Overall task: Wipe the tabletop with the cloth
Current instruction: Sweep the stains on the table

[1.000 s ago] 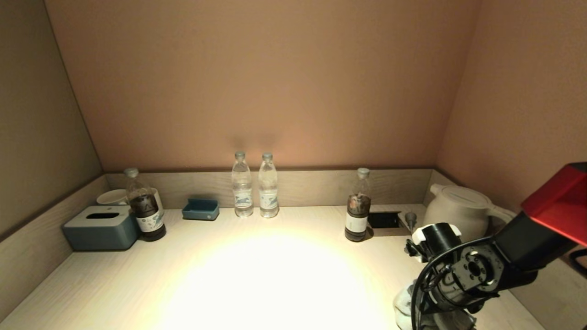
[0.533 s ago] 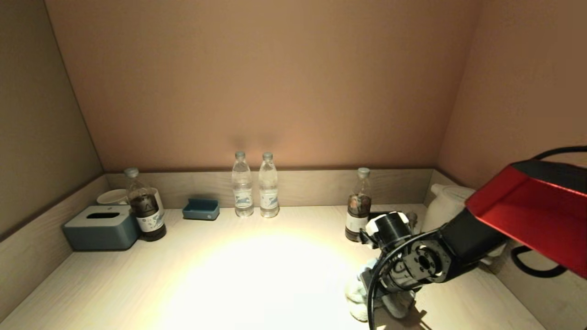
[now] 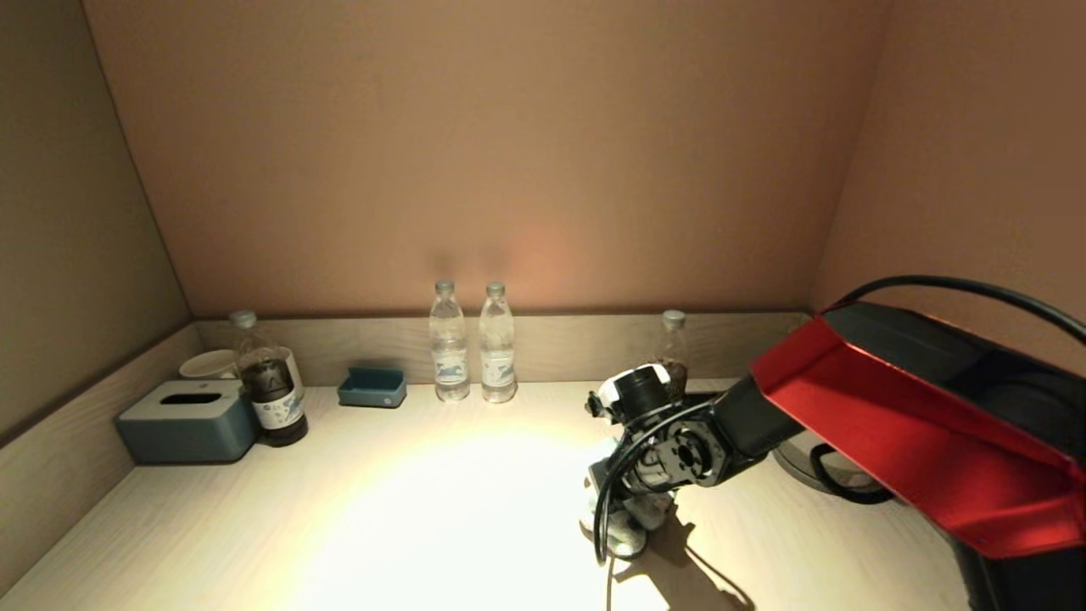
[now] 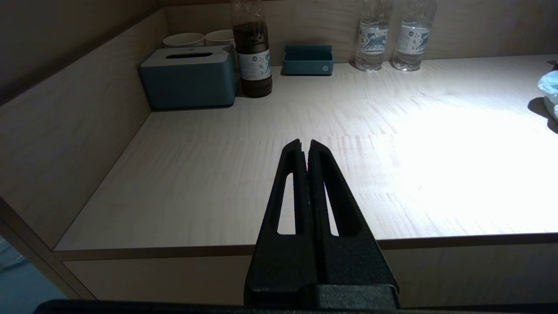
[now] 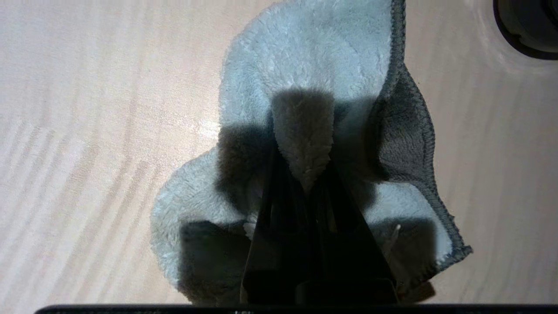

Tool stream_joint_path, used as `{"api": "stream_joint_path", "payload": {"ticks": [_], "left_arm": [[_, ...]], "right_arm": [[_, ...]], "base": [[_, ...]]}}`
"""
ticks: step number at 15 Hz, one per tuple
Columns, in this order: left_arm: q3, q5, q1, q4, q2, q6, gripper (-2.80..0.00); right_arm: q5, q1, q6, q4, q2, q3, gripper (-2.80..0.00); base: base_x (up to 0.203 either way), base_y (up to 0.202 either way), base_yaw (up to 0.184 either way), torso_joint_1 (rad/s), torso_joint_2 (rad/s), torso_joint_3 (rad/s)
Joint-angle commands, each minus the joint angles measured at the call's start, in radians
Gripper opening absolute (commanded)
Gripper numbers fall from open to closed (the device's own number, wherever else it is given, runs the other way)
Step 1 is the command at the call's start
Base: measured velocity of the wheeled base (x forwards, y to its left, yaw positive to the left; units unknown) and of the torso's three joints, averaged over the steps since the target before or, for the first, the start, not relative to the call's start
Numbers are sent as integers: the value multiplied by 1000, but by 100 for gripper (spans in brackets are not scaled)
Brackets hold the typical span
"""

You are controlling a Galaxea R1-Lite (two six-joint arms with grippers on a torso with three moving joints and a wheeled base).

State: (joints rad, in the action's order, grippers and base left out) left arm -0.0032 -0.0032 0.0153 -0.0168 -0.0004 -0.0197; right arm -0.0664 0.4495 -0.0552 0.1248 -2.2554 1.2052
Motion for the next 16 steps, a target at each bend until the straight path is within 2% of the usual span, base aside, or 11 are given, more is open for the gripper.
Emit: {"api": "stream_joint_path", "payload": {"ticks": [1, 3, 7, 8, 11, 14, 16], "left_arm": [[0, 0, 0, 0, 0, 1, -280], [0, 0, 0, 0, 0, 0, -280], [0, 0, 0, 0, 0, 0, -280], [0, 0, 0, 0, 0, 1, -280], [0, 0, 0, 0, 0, 1, -280], [0, 0, 0, 0, 0, 0, -280], [0, 0, 0, 0, 0, 1, -280]], "right_arm": [[-1, 9, 0, 1, -51, 36, -280], [-1, 34, -12, -1, -124, 132, -280], [-2, 123, -46, -2, -122, 145, -280], [-2, 174, -60, -3, -98, 133, -280], [-4, 269, -76, -3, 19, 55, -280], [-3, 370, -81, 1, 140, -100, -280], [-3, 387, -80, 5, 181, -191, -280]], "base": [[0, 0, 0, 0, 0, 0], [0, 0, 0, 0, 0, 0], [0, 0, 0, 0, 0, 0], [0, 0, 0, 0, 0, 0], [0, 0, 0, 0, 0, 0], [0, 0, 0, 0, 0, 0], [0, 0, 0, 0, 0, 0]]}}
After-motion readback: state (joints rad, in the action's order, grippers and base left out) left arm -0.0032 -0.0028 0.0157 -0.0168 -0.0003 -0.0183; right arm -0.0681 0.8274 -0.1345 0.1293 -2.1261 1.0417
